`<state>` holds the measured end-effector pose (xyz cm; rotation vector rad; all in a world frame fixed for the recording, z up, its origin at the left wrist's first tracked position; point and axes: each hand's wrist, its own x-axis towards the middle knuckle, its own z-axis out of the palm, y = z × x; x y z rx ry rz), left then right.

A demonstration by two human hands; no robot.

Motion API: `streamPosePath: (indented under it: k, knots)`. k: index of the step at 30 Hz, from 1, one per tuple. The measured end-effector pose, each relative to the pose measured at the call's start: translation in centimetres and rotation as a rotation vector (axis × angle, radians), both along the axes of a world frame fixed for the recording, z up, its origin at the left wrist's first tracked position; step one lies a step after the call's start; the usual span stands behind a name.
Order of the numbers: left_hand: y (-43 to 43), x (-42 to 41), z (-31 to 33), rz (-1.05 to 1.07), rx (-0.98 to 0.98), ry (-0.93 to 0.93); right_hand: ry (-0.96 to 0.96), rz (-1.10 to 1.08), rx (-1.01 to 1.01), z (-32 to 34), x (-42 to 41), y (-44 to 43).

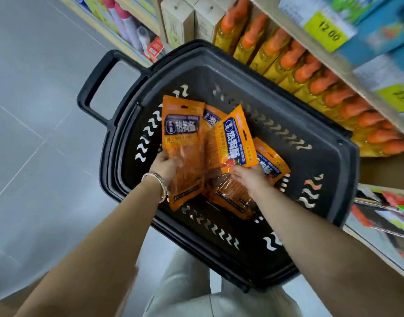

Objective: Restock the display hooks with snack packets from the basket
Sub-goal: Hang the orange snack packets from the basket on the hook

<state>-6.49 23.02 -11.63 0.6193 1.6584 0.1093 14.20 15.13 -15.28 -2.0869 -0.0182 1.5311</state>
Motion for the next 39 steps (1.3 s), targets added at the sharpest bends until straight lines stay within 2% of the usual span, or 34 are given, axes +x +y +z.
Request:
streamPosePath:
  k: [4,7,11,17,20,24,27,29,33,39]
  knots:
    - [-1.9,0.4,5.2,0.059,0.156,-0.002,-0.072,-0.088,0.097,5.1,0.6,-4.5]
    - [-3.3,1.2,9.0,0.101,0.244,-0.071,-0.166,-0.11,0.158,8.7,0.8,-7.5]
    - [-5.2,2.4,12.8,-0.064,0.259,-0.07,-0.389,-0.002,0.19,13.0,1.0,-11.7]
    - [-10.0,6.0,17.1,-0.119,0.316,-0.16,-0.501,-0.255,0.379,18.2,3.6,-18.6]
    - [-13.4,9.0,18.8,-0.15,0.448,-0.141,-0.564,-0.3,0.506,20.6,6.6,-22.1]
    - [-19.0,14.6,21.7,-0.209,0.544,-0.22,-0.667,-0.316,0.64,24.7,11.8,-28.1]
    - [-23.3,19.5,24.0,-0.302,0.691,-0.294,-0.82,-0.251,0.683,28.4,16.0,-32.7]
    - [-25.6,22.6,25.9,-0.281,0.781,-0.348,-0.932,-0.202,0.679,30.7,18.7,-35.5]
    - [-29.1,28.0,30.2,-0.276,0.848,-0.439,-1.095,-0.146,0.698,34.3,23.9,-40.4]
    - [-30.1,34.2,36.5,-0.296,0.959,-0.507,-1.289,-0.248,0.85,41.7,30.2,-44.0]
